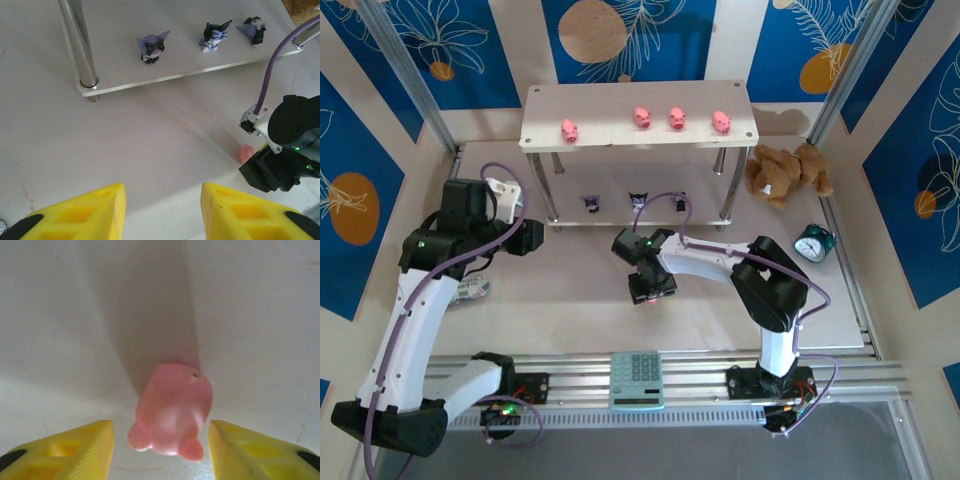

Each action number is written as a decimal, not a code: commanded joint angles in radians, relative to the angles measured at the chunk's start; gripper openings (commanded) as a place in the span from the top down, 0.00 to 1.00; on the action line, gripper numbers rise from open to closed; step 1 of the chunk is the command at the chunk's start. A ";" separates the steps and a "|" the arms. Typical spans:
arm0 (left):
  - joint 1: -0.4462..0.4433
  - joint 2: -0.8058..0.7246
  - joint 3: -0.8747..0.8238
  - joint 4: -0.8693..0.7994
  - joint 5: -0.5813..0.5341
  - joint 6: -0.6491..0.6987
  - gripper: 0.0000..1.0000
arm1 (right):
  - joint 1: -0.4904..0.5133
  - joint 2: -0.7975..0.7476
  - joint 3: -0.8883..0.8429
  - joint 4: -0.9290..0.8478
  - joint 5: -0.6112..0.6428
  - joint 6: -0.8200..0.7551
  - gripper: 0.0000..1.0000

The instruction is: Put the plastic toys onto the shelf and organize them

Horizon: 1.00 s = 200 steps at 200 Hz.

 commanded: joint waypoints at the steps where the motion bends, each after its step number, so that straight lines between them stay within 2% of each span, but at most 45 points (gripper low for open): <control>1: 0.029 -0.003 -0.020 -0.004 0.046 0.027 0.56 | -0.005 0.023 0.033 -0.007 0.010 0.009 0.50; 26: 0.048 -0.005 -0.031 0.001 0.061 0.031 0.57 | -0.009 0.035 0.037 -0.006 0.022 0.006 0.62; 48: 0.060 -0.002 -0.039 0.007 0.071 0.033 0.57 | -0.008 0.023 0.032 -0.002 0.049 0.004 0.82; 59: 0.066 0.000 -0.043 0.013 0.079 0.034 0.57 | -0.005 0.003 0.028 -0.004 0.066 0.002 0.88; 105: 0.077 0.014 -0.031 0.021 0.099 0.039 0.57 | 0.007 -0.161 0.138 -0.147 0.156 -0.060 0.89; 142: 0.083 0.037 0.006 0.051 0.115 0.028 0.57 | -0.001 -0.269 0.424 -0.224 0.233 -0.188 0.88; 165: 0.083 0.054 0.030 0.083 0.152 0.007 0.58 | -0.011 -0.249 0.652 -0.215 0.266 -0.309 0.87; 200: 0.082 0.078 0.067 0.111 0.176 -0.009 0.58 | -0.030 -0.130 0.952 -0.170 0.277 -0.444 0.85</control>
